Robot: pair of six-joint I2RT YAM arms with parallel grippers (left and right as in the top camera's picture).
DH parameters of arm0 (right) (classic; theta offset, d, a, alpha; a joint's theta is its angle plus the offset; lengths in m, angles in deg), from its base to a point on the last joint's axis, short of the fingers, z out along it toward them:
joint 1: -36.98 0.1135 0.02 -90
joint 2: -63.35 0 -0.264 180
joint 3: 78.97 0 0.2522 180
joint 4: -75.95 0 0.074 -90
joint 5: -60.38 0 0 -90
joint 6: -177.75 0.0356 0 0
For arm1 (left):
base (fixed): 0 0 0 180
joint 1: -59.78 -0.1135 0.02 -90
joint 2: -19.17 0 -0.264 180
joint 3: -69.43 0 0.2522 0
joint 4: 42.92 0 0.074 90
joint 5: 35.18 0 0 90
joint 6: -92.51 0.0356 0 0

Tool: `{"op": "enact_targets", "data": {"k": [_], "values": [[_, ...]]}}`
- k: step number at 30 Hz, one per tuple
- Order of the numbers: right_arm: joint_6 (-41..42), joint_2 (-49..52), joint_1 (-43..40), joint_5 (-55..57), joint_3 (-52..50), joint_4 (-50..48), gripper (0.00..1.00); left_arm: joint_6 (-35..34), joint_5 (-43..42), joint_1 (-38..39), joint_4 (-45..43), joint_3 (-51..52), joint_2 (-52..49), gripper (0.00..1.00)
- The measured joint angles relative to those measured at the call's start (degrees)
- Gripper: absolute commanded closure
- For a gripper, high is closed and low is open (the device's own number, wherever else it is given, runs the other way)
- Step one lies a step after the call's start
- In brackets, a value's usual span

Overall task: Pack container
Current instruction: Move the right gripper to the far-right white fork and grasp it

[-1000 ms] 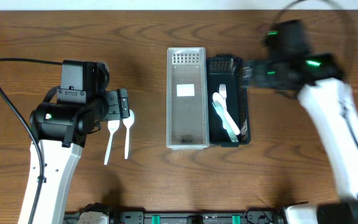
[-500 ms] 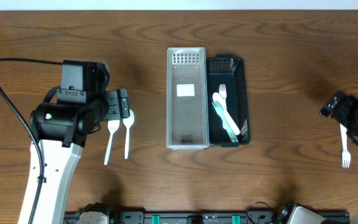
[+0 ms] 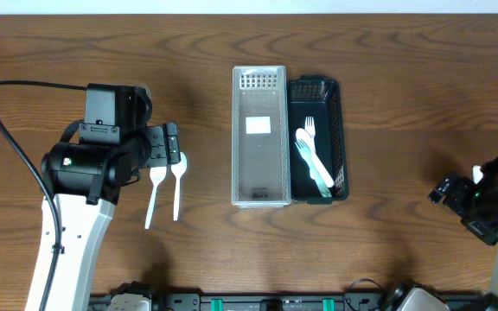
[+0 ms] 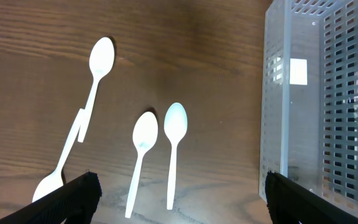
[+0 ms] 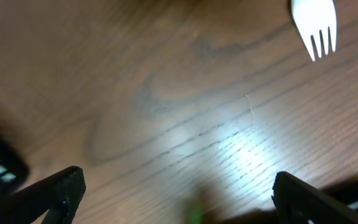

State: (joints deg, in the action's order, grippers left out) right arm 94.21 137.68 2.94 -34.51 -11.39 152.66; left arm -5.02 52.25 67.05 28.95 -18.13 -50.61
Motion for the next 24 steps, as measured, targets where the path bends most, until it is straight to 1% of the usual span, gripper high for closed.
{"op": "enact_targets", "data": {"k": [5, 9, 13, 19, 24], "values": [[-3.3, 1.6, 0.0, 3.7, 0.0, -4.2, 0.01, 0.0, 0.0, 0.0, 0.0, 0.0, 0.0, 0.13], [-7.8, 1.9, 0.0, 6.9, 0.0, -10.7, 0.09, 0.0, 0.0, 0.0, 0.0, 0.0, 0.0, 0.13], [-12.0, 3.8, -0.1, 9.0, 0.0, -13.7, 0.06, 0.0, 0.0, 0.0, 0.0, 0.0, 0.0, 0.13], [-21.3, 9.0, -0.8, 11.9, 0.0, -15.2, 0.04, 0.0, 0.0, 0.0, 0.0, 0.0, 0.0, 0.13], [-24.6, 12.9, -3.8, 12.3, 0.0, -17.1, 0.04, 0.0, 0.0, 0.0, 0.0, 0.0, 0.0, 0.12]]}}
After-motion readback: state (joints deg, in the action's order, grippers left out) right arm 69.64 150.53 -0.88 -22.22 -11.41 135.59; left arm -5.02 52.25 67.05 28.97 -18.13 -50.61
